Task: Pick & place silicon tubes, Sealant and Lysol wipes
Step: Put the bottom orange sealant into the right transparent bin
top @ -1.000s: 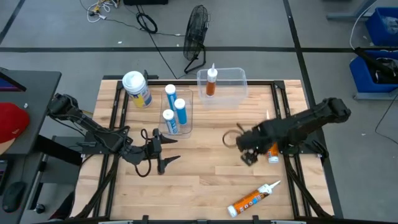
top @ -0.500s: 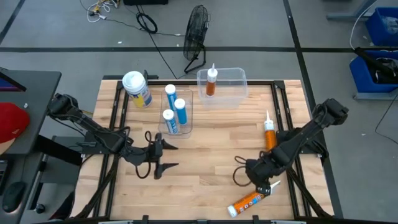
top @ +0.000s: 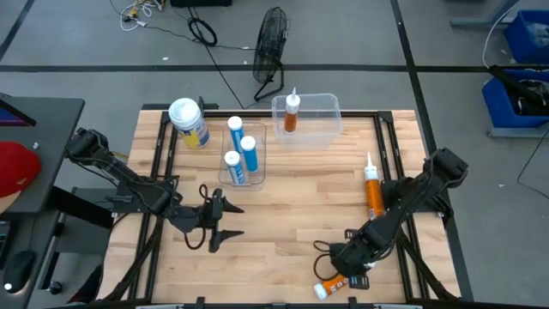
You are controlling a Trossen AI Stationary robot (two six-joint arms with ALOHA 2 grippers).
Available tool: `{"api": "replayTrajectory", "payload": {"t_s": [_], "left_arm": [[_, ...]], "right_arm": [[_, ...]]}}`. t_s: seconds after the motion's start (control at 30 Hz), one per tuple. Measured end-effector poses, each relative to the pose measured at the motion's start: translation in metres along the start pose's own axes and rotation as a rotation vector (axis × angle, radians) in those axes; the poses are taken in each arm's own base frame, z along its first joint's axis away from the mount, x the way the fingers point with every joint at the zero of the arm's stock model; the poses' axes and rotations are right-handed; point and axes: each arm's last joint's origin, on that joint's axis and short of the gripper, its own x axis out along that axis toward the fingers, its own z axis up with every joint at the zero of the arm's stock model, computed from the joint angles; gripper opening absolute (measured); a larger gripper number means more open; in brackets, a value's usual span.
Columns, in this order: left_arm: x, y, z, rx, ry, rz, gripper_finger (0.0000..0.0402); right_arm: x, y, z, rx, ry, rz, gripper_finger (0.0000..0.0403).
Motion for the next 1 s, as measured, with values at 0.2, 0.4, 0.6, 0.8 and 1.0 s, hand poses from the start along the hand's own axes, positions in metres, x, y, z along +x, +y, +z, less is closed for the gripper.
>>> {"api": "replayTrajectory", "payload": {"t_s": [0.2, 0.4, 0.6, 0.8, 1.0], "left_arm": [[0.0, 0.001, -0.003, 0.018, 0.029, 0.012, 0.0318], [0.0, 0.003, -0.006, 0.033, 0.056, 0.025, 0.0319], [0.0, 0.003, -0.006, 0.054, 0.06, 0.026, 0.0319], [0.0, 0.003, -0.006, 0.069, 0.06, 0.025, 0.0319], [0.0, 0.003, -0.006, 0.072, 0.06, 0.025, 0.0319]], "right_arm": [[-0.007, 0.016, 0.011, -0.051, -0.085, 0.108, 0.0094], [-0.034, 0.032, 0.027, -0.034, -0.231, 0.113, 0.0046], [-0.043, 0.039, 0.037, 0.065, -0.341, 0.163, 0.0029], [-0.047, 0.031, 0.046, 0.136, -0.299, 0.203, 0.0025], [-0.046, 0.036, 0.042, -0.073, -0.26, 0.243, 0.003]]}}
